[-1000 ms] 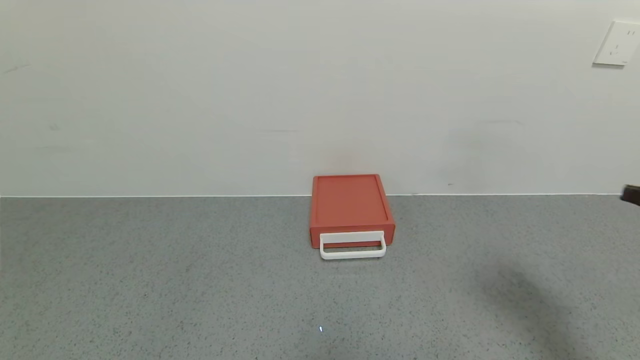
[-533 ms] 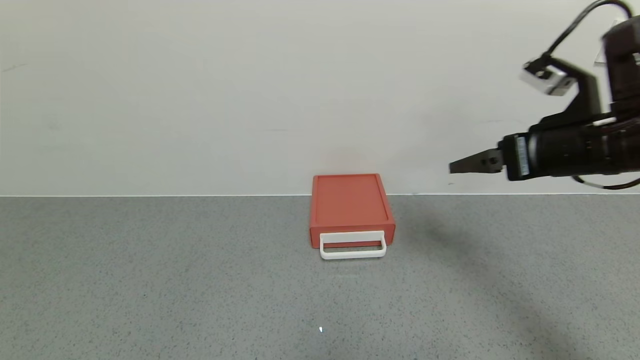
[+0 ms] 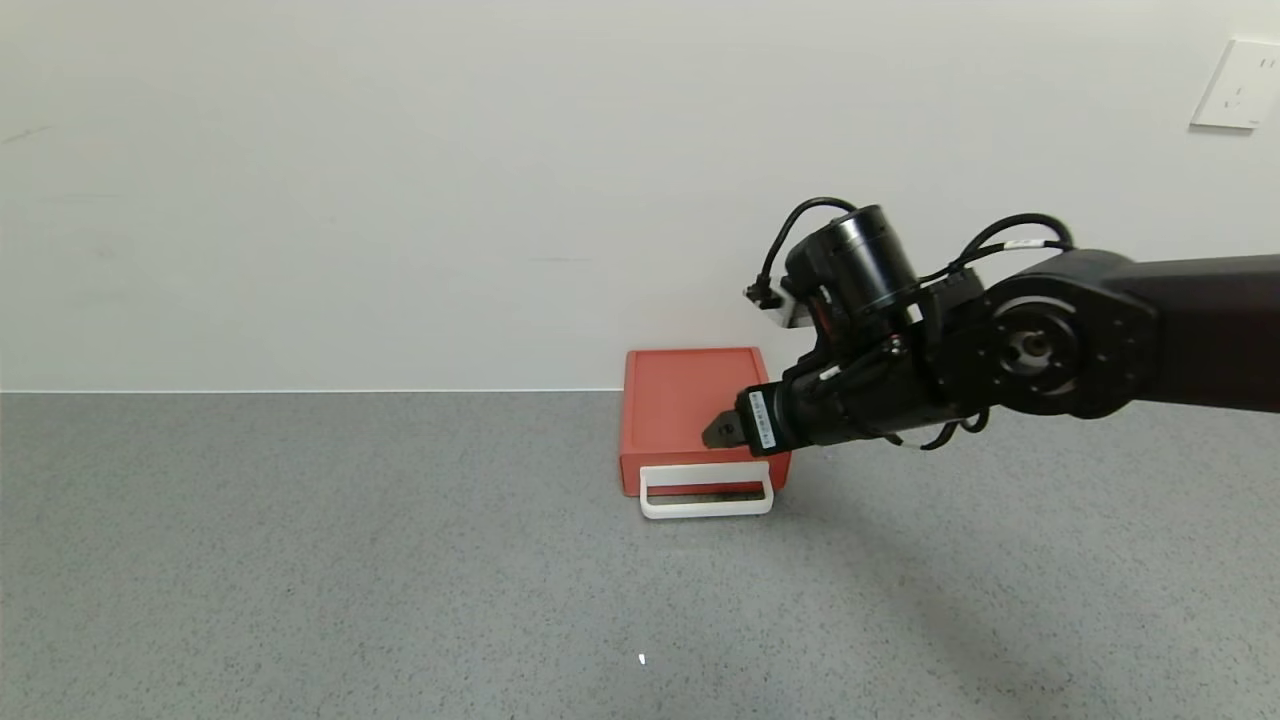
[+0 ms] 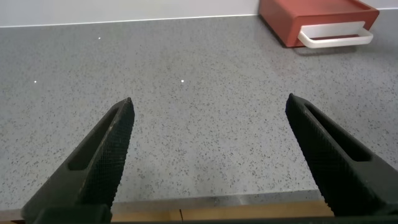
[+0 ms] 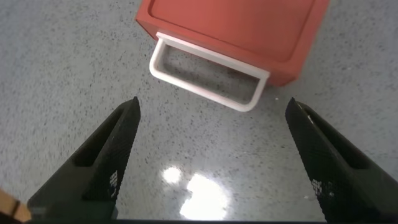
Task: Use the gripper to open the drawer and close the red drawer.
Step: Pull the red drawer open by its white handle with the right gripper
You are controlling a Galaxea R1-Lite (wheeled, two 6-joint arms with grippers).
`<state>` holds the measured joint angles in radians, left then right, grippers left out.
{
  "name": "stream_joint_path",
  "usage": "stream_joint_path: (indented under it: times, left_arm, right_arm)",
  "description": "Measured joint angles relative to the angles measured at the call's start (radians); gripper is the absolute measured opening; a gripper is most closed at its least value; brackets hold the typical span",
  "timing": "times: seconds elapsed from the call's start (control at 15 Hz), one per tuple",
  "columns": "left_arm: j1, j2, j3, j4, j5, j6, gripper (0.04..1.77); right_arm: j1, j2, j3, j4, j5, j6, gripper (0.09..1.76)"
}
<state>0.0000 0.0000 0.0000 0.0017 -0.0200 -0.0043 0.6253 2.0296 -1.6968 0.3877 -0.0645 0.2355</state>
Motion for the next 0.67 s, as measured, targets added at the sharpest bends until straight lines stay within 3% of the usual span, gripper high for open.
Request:
stream_joint_path:
  times: [0.27,0.67]
  left_arm:
    - [0.0,0.0,0.0,0.0,0.003,0.0,1.75]
    - [0.0,0.0,0.0,0.0,0.005,0.001,1.75]
  right_arm:
    - [0.069,0.122,-0.066,0.006,-0.143,0.088,1.71]
    - [0.101,0.258,-0.162,0.004,-0.267,0.204,1.71]
